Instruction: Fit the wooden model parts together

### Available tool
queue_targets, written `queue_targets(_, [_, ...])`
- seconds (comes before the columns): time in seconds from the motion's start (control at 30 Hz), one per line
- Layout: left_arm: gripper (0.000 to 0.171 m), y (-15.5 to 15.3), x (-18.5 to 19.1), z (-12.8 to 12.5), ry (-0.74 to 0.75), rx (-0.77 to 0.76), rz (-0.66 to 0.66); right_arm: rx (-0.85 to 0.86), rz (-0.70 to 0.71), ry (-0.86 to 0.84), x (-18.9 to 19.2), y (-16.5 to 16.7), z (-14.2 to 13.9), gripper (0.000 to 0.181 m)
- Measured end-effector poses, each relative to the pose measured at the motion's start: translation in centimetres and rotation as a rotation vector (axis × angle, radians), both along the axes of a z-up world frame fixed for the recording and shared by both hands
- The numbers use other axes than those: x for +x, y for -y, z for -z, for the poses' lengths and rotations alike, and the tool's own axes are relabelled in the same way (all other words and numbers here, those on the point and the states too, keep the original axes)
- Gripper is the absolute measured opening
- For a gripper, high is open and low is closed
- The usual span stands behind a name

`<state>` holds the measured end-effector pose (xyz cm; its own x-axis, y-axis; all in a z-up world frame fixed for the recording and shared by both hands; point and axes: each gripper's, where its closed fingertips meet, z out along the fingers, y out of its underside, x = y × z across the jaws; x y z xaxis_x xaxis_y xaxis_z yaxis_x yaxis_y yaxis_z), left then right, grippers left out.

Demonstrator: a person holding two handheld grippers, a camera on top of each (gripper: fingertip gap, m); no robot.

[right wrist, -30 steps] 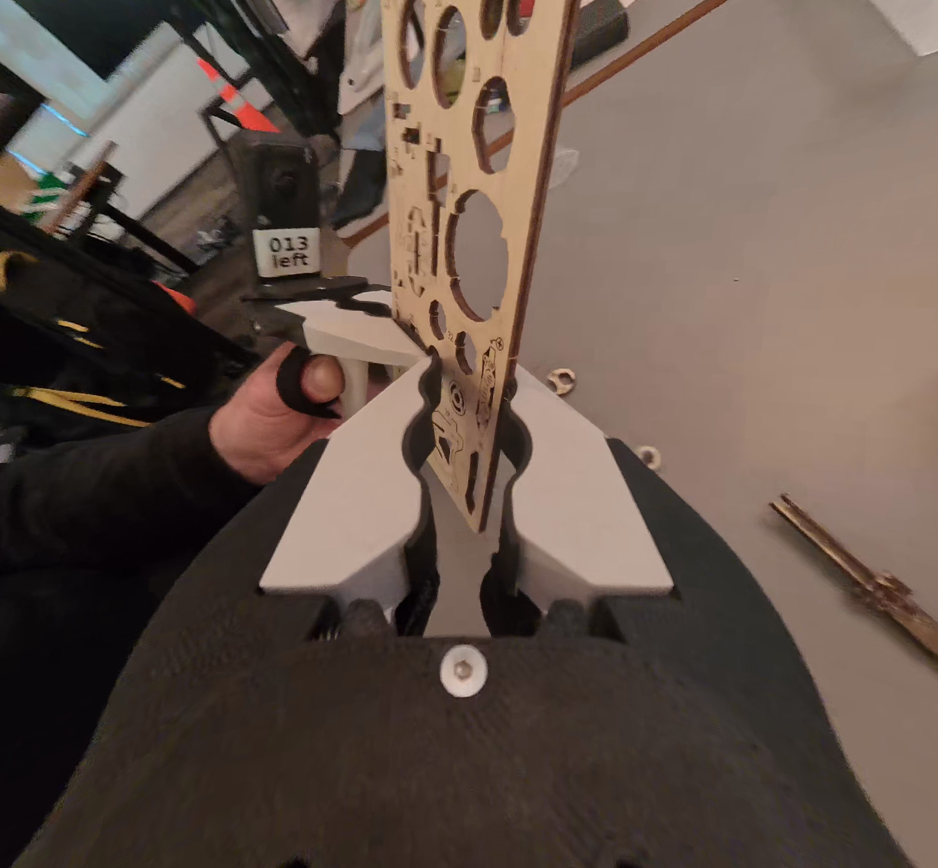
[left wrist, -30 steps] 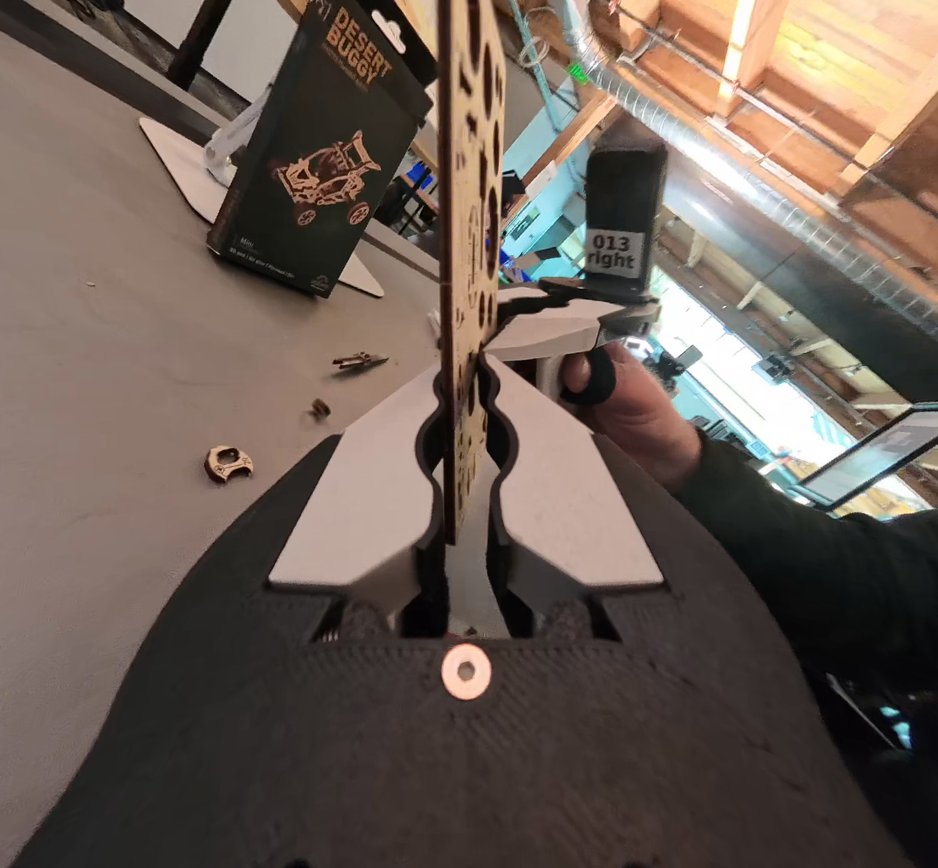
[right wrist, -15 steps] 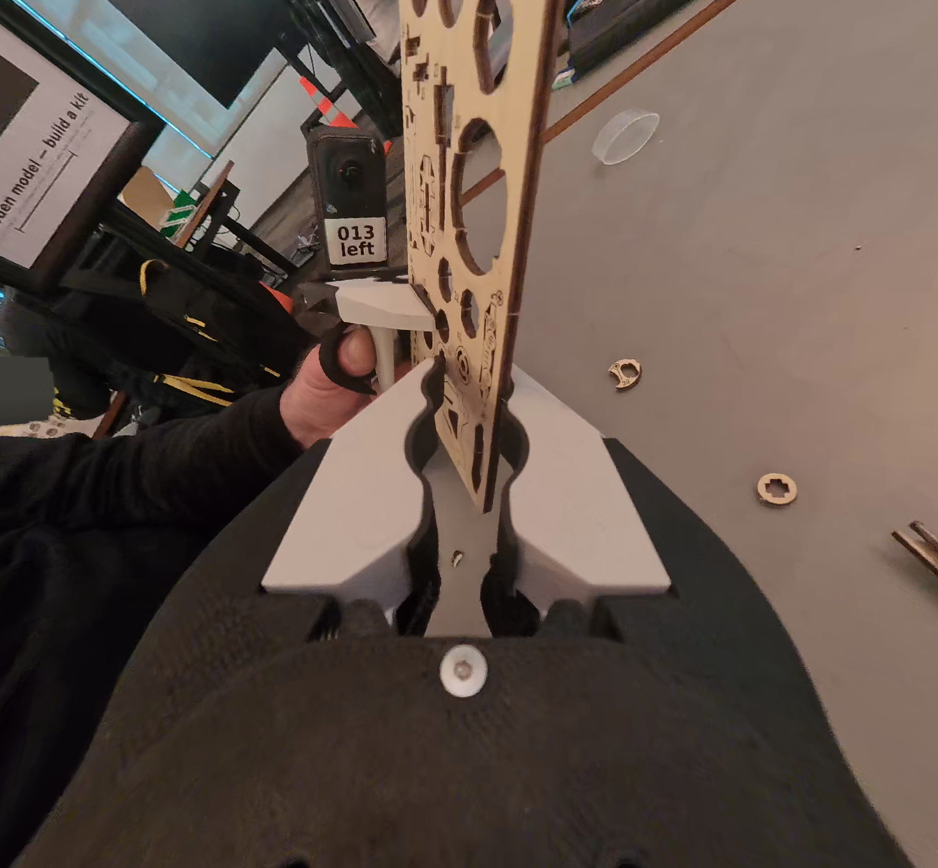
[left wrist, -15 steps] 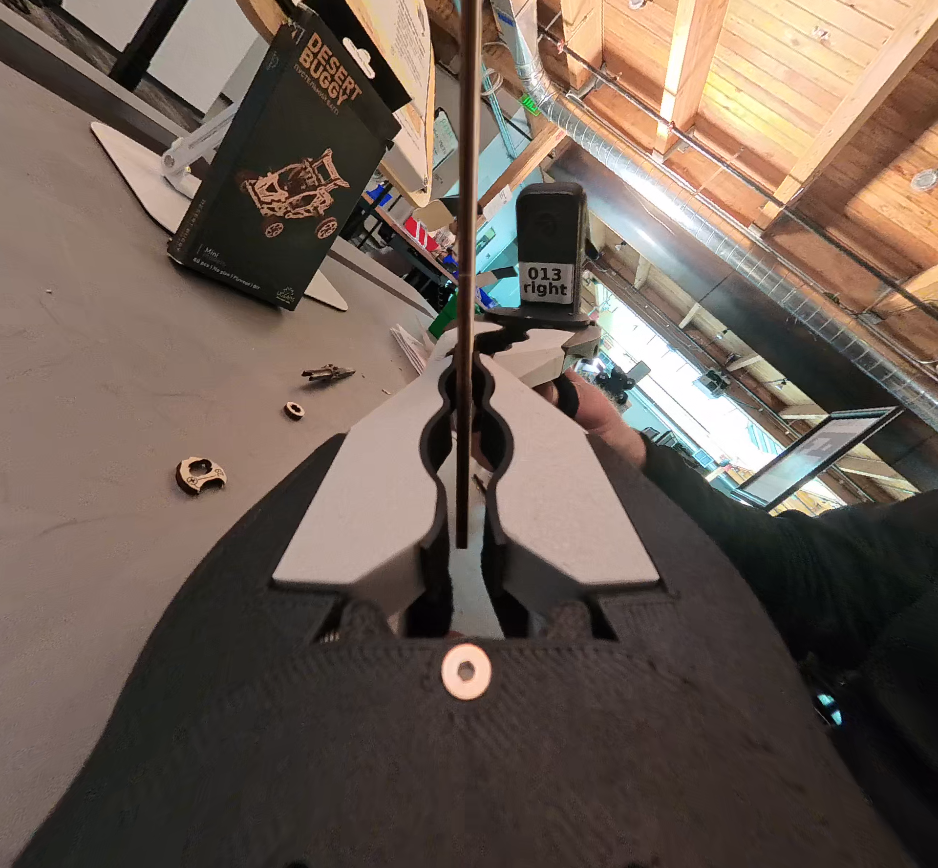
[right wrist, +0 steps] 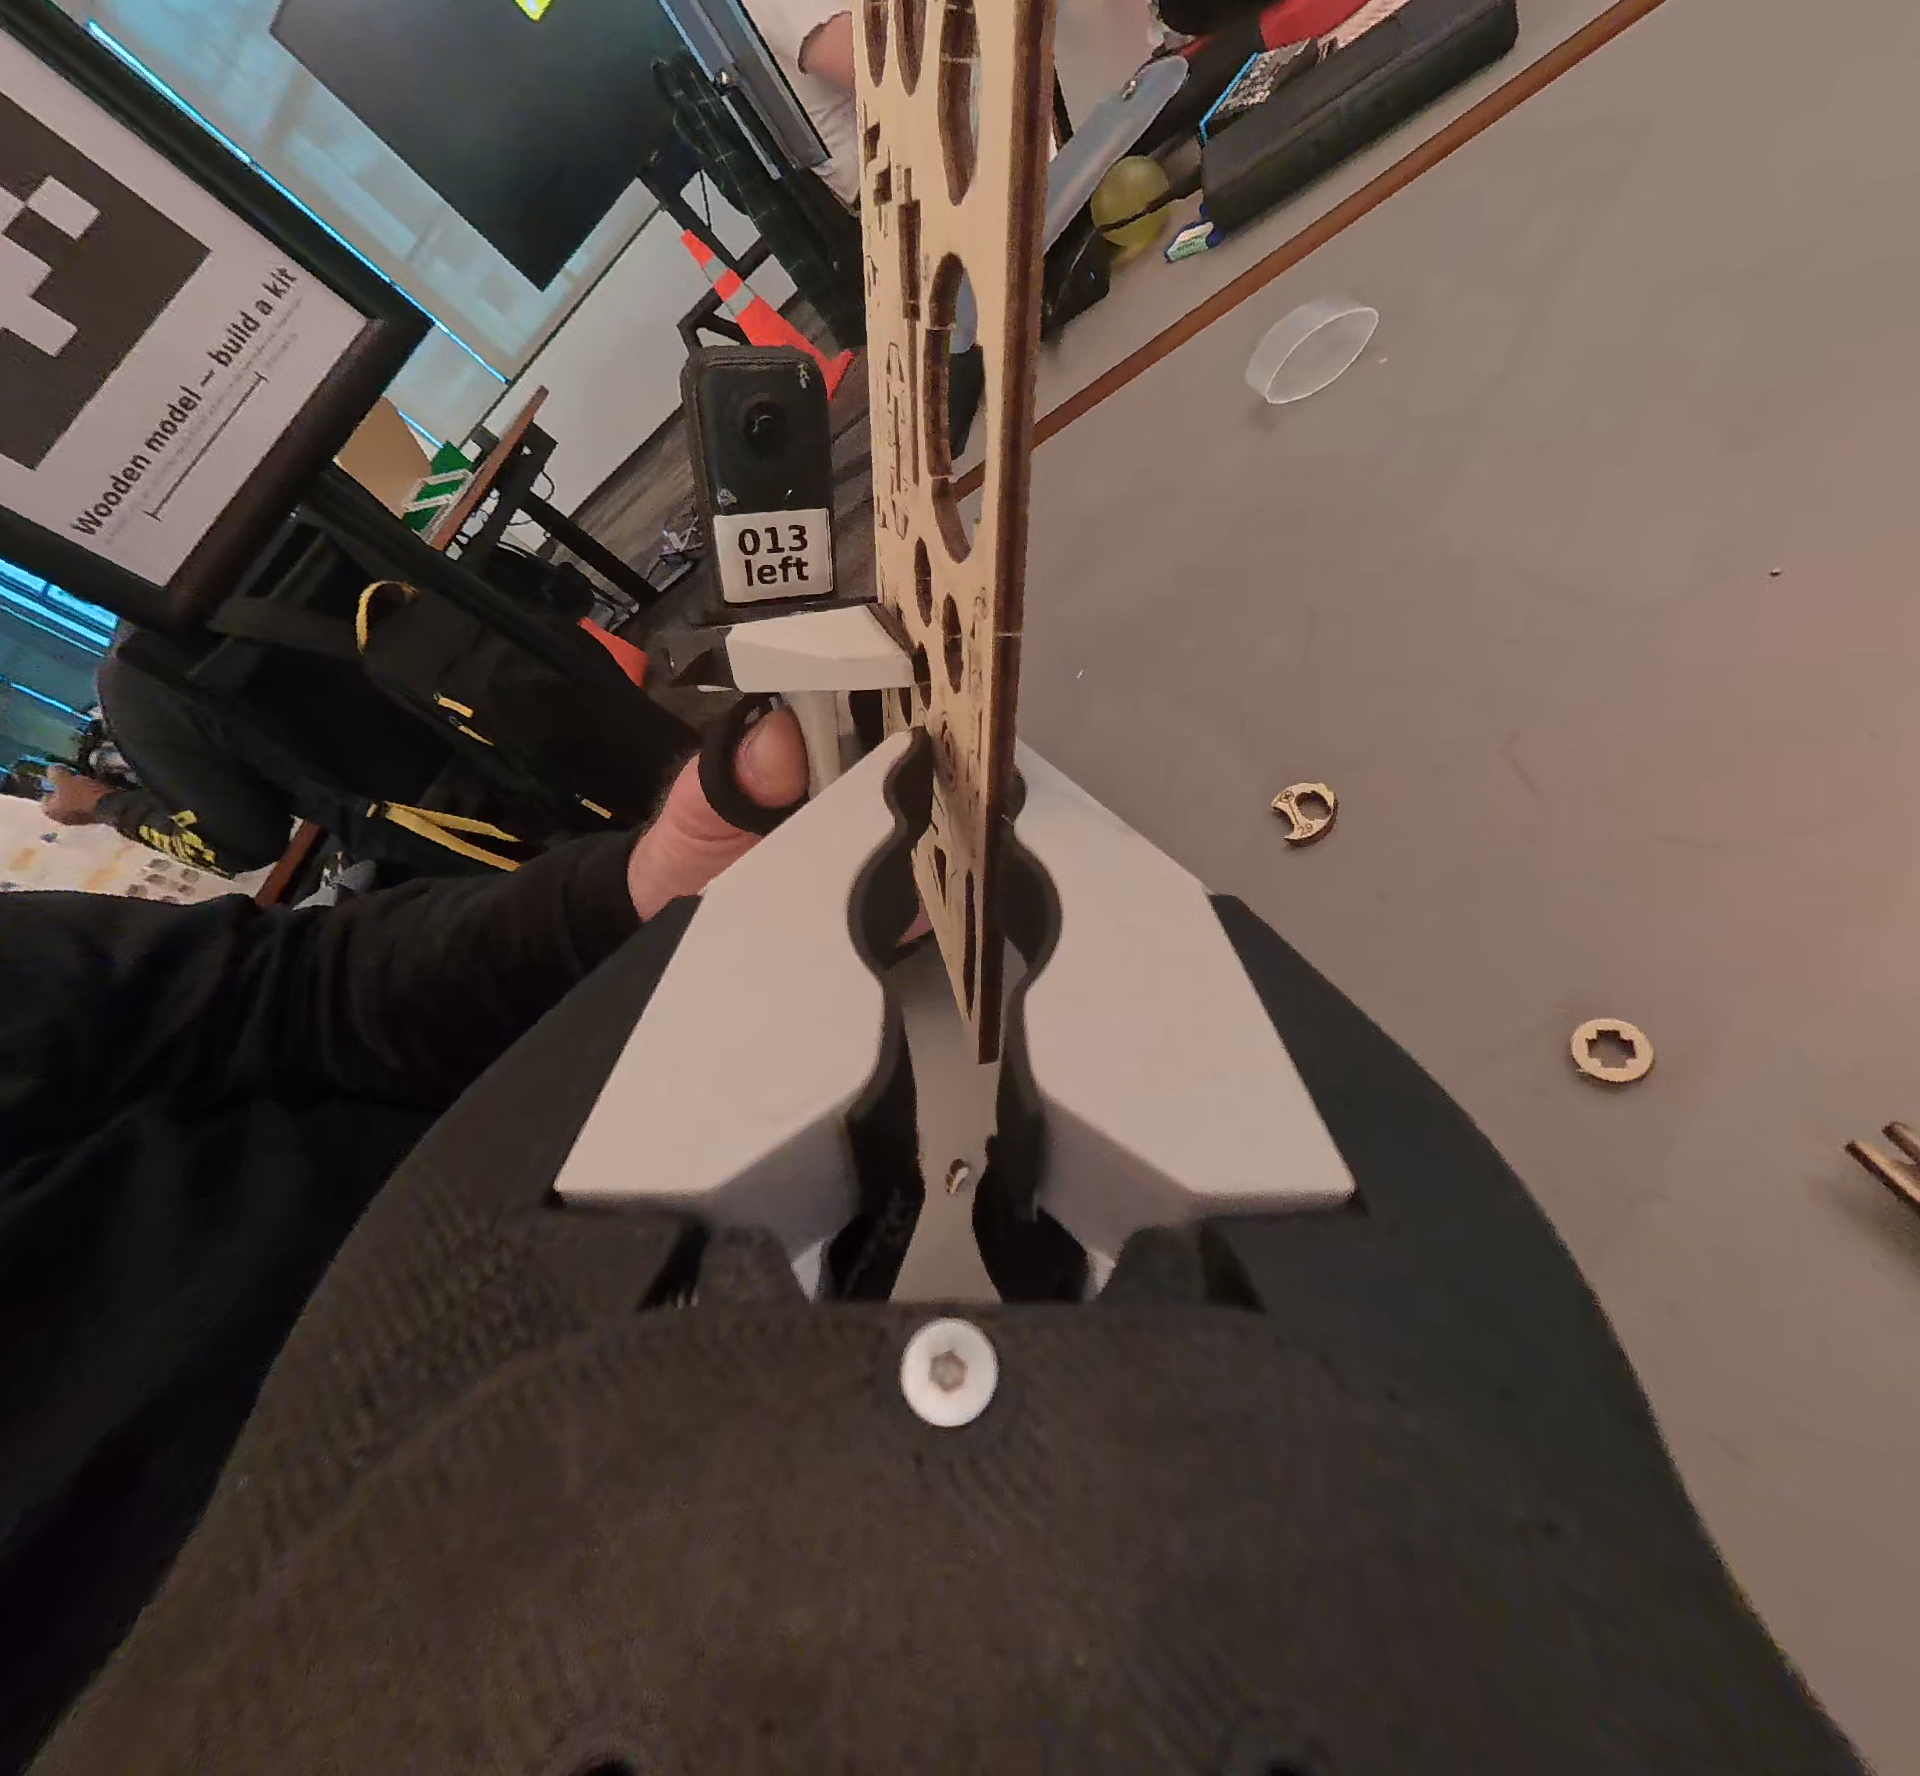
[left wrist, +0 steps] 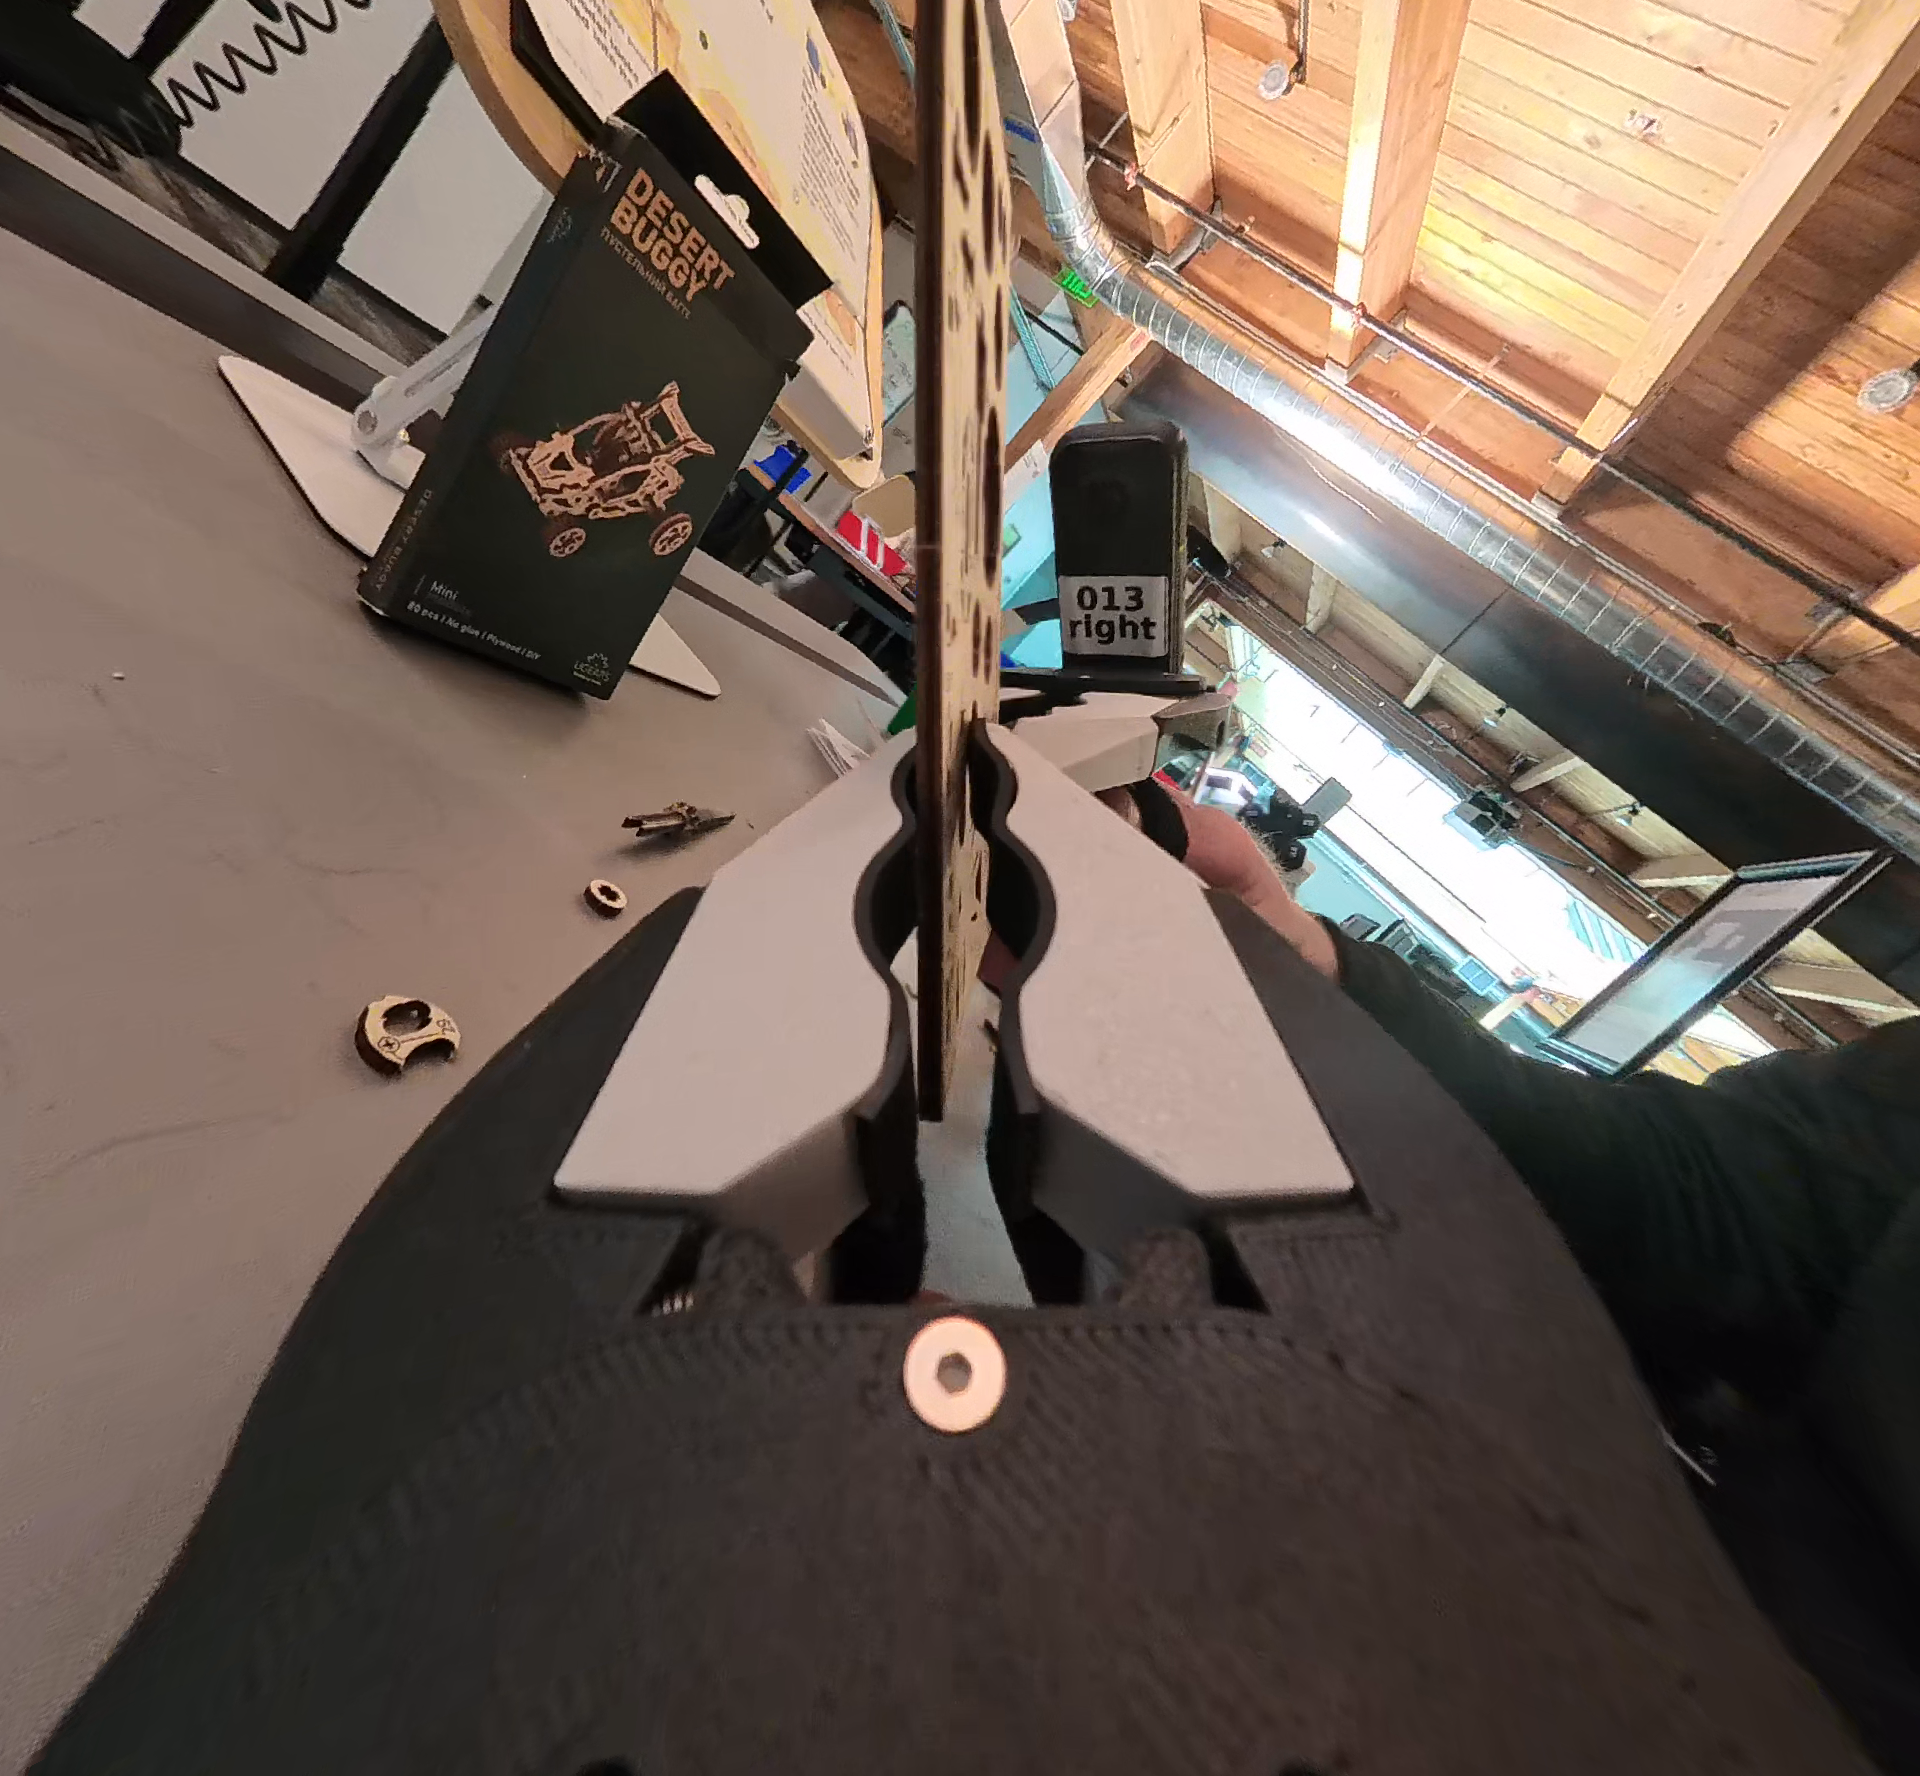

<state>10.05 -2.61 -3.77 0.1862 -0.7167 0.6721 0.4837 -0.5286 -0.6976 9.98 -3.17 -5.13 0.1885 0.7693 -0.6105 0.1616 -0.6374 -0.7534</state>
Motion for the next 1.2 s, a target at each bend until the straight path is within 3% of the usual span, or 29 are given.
queue_targets(0.6, [0.006,-1.1,0.5,1.2,-0.135,-0.003,-0.136,0.049,0.085,0.125,0.6,-1.4,1.4,0.013])
queue_targets(1.0, [0.001,-0.1,0.1,0.1,0.073,-0.068,0.098,-0.102,-0.042,-0.121,0.3,-0.1,-0.4,0.002])
queue_targets(1.2, [0.001,-0.4,0.3,0.6,-0.036,-0.032,0.018,-0.076,0.012,-0.052,0.4,-0.8,0.5,0.01])
